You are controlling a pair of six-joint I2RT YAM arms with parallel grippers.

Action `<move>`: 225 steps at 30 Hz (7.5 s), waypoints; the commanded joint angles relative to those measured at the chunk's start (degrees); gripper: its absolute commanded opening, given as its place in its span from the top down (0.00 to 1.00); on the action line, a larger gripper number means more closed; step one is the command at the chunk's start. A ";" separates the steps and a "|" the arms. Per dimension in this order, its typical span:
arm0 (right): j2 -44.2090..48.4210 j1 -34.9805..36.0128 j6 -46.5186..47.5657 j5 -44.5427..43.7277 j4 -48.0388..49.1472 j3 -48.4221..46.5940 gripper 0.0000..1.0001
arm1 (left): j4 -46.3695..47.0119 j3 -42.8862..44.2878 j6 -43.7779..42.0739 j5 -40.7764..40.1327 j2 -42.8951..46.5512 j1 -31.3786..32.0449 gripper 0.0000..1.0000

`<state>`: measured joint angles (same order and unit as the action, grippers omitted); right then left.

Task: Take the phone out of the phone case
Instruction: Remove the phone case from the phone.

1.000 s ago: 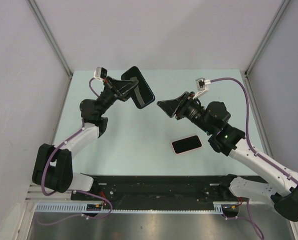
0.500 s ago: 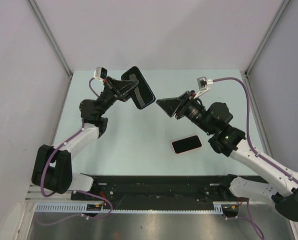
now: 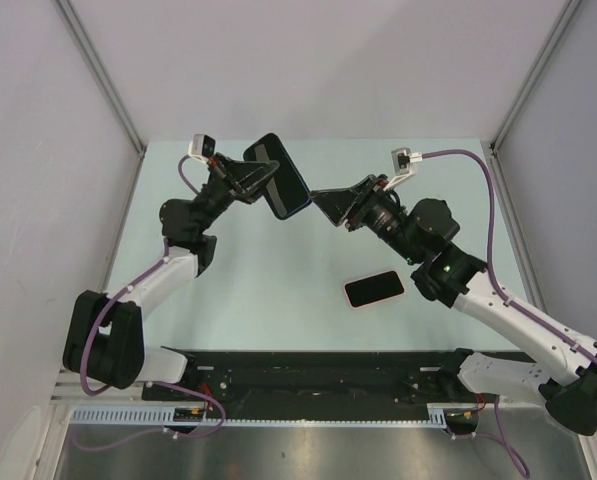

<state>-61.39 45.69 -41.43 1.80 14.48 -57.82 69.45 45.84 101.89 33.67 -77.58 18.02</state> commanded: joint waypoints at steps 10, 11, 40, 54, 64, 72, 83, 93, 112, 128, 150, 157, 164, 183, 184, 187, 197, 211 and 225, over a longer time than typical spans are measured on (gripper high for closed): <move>1.36 0.36 1.70 -4.88 -1.82 -2.29 0.50 | 4.03 2.14 0.16 -1.15 3.31 0.52 1.00; 1.44 0.45 1.79 -4.88 -1.82 -2.29 0.50 | 4.03 2.23 0.24 -1.15 3.40 0.44 1.00; 1.53 1.86 2.49 -3.82 0.11 -2.29 0.51 | 4.55 1.97 0.33 -1.24 2.96 0.44 1.00; -1.19 2.82 3.99 -6.37 -7.88 -2.30 0.52 | 4.73 2.14 0.33 -1.24 3.49 0.44 1.00; -8.30 5.72 7.68 -16.04 -18.79 -1.77 0.52 | 6.92 1.97 1.73 -1.24 2.26 0.00 1.00; -14.81 5.20 7.07 -13.50 -16.95 -1.68 0.52 | 7.10 1.97 2.26 -0.89 2.96 -0.09 1.00; -17.45 2.48 4.61 -5.85 -12.28 1.31 0.52 | 8.33 1.62 3.32 -0.89 3.14 -0.18 1.00; -18.94 3.00 3.90 -2.59 -11.93 4.47 0.53 | 8.51 1.44 3.41 -0.80 3.31 -0.79 1.00; -24.13 5.73 4.60 -6.20 -16.33 6.05 0.54 | 6.67 3.64 2.62 -0.45 2.87 -0.97 1.00; -29.14 3.97 4.60 -0.14 -11.76 6.05 0.53 | 4.82 5.39 1.56 -0.54 2.35 -0.97 1.00; -24.22 -6.67 -7.52 25.00 14.08 12.03 0.51 | 12.19 0.03 3.58 3.42 -4.24 1.84 1.00; -27.11 -8.78 -15.94 30.25 26.79 12.12 0.52 | 16.77 1.35 5.96 4.39 -9.16 5.61 1.00; -27.74 -10.36 -21.40 29.93 31.74 13.69 0.56 | 20.37 0.39 7.10 4.56 -13.03 7.91 1.00; -27.39 -13.26 -30.39 27.64 44.51 21.26 1.00 | 27.67 -0.93 8.68 5.44 -18.57 6.94 0.63; -26.86 -13.35 -29.59 27.29 42.93 21.26 1.00 | 27.67 -1.02 8.42 5.53 -18.48 6.85 0.60; -23.96 -13.70 -25.48 25.36 35.55 21.35 1.00 | 27.58 -1.37 7.72 5.70 -18.22 6.68 0.42; -10.96 -16.69 -11.68 15.62 11.47 20.12 1.00 | 23.72 -3.57 3.85 7.90 -17.69 5.19 0.06; -10.15 -11.17 6.00 -6.62 -19.74 10.11 1.00 | -31.73 -0.43 -32.42 8.36 -8.30 3.07 0.00; -28.17 -4.48 13.30 -15.51 -31.00 -1.67 1.00 | -76.91 12.78 -54.51 -5.72 -11.45 6.76 0.06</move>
<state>-89.06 39.81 -31.20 -9.26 -16.32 -54.68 1.96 57.95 53.65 31.46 -87.18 23.99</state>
